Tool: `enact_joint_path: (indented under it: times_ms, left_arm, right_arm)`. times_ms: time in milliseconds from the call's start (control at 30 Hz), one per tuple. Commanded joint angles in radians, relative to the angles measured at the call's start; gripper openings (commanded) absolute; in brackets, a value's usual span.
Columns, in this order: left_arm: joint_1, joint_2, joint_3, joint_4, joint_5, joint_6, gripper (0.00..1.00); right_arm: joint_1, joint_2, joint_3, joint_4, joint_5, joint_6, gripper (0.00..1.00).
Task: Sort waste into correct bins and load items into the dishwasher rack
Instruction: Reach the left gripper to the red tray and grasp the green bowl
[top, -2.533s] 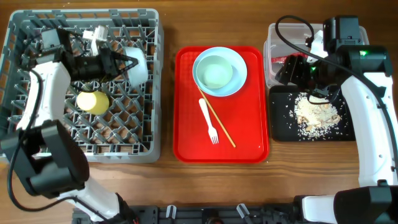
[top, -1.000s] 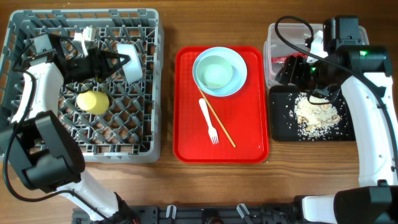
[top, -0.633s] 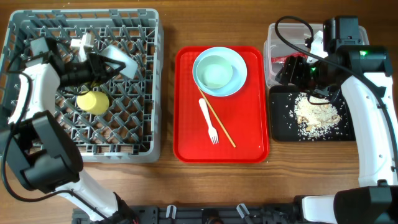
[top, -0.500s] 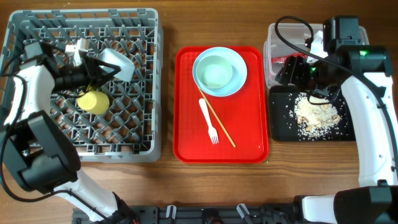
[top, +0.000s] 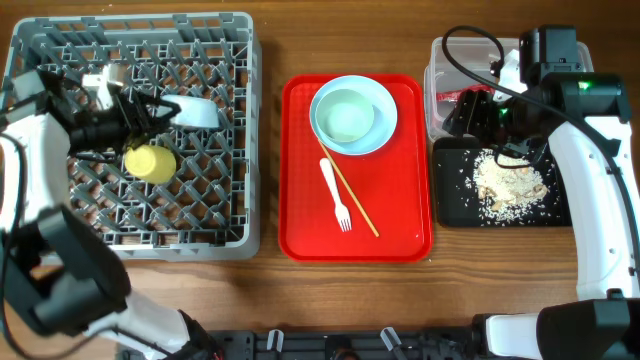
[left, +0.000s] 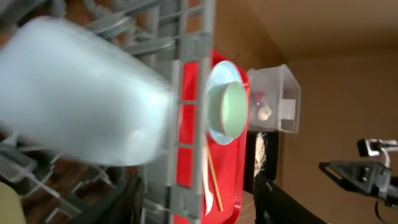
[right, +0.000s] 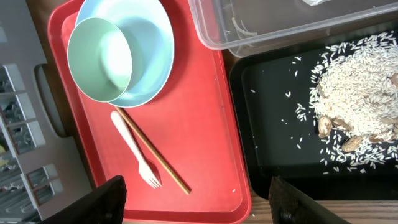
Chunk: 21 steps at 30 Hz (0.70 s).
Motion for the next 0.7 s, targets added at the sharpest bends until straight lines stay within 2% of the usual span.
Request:
enact_joint_path:
  times_ms: [0, 133, 233, 400, 533, 667]
  left_arm:
    - [-0.021, -0.135, 0.000, 0.008, 0.002, 0.010, 0.61]
    - [-0.112, -0.227, 0.000, 0.049, -0.024, 0.009, 0.62]
    - [-0.221, -0.241, 0.000, 0.085, -0.089, 0.002, 0.70]
    - [-0.473, -0.238, 0.000, 0.221, -0.396, -0.124, 0.72]
    - [-0.656, -0.233, 0.000, 0.374, -0.588, -0.228, 0.84]
    - [-0.812, -0.184, 0.000, 0.509, -0.770, -0.239, 0.89]
  right_arm:
    - [0.000, 0.004, 0.016, -0.001, 0.017, -0.019, 0.74]
    - [-0.002, 0.004, 0.016, -0.003, 0.061, -0.015, 0.74]
    - [-0.014, 0.004, 0.016, -0.003, 0.109, 0.012, 0.76]
    - [-0.079, 0.003, 0.016, -0.024, 0.107, 0.007, 0.78]
    - [-0.129, 0.003, 0.016, -0.051, 0.107, -0.024, 0.79]
    - [-0.154, 0.003, 0.016, -0.066, 0.107, -0.047, 0.79]
